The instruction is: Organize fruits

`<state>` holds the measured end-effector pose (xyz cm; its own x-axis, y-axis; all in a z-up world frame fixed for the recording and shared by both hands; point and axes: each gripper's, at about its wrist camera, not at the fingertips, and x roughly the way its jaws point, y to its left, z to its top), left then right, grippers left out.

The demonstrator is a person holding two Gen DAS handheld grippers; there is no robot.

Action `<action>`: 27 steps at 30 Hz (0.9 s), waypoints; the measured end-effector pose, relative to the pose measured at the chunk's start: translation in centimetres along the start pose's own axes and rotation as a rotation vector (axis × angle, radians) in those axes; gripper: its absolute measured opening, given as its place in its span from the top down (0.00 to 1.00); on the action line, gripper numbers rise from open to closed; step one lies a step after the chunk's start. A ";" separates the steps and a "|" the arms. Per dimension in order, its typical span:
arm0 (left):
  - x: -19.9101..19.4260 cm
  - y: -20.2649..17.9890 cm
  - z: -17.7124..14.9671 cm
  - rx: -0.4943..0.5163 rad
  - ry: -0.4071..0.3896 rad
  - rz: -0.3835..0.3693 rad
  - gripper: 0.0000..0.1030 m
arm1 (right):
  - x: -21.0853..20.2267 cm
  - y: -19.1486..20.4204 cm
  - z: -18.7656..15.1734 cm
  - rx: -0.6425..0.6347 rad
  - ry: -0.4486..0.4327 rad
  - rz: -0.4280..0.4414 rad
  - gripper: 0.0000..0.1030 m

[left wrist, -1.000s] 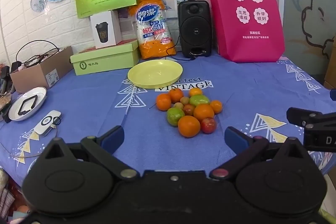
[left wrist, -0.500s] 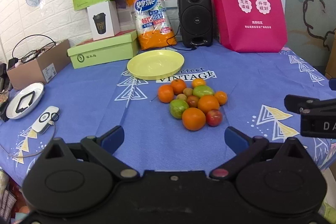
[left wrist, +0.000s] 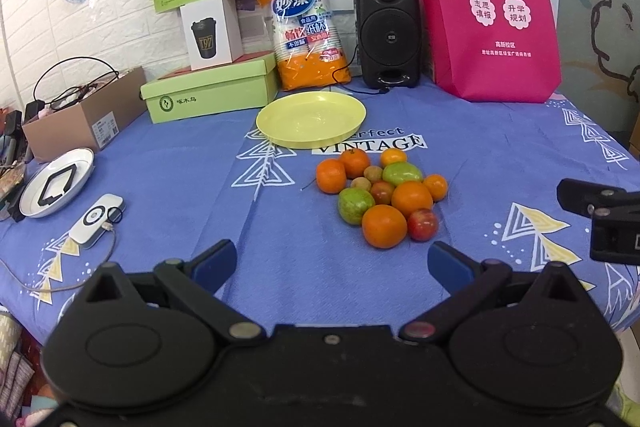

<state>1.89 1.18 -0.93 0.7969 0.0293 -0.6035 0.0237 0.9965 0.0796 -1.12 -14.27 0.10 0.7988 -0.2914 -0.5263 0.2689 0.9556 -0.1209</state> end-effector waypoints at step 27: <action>0.9 1.3 -0.1 -0.033 -0.085 -0.009 0.00 | 1.2 -0.1 0.4 0.027 0.007 0.017 0.00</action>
<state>2.56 2.50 -1.39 0.8452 0.0152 -0.5342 0.0119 0.9988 0.0473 0.04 -14.78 -0.17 0.7998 -0.2747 -0.5337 0.2699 0.9588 -0.0891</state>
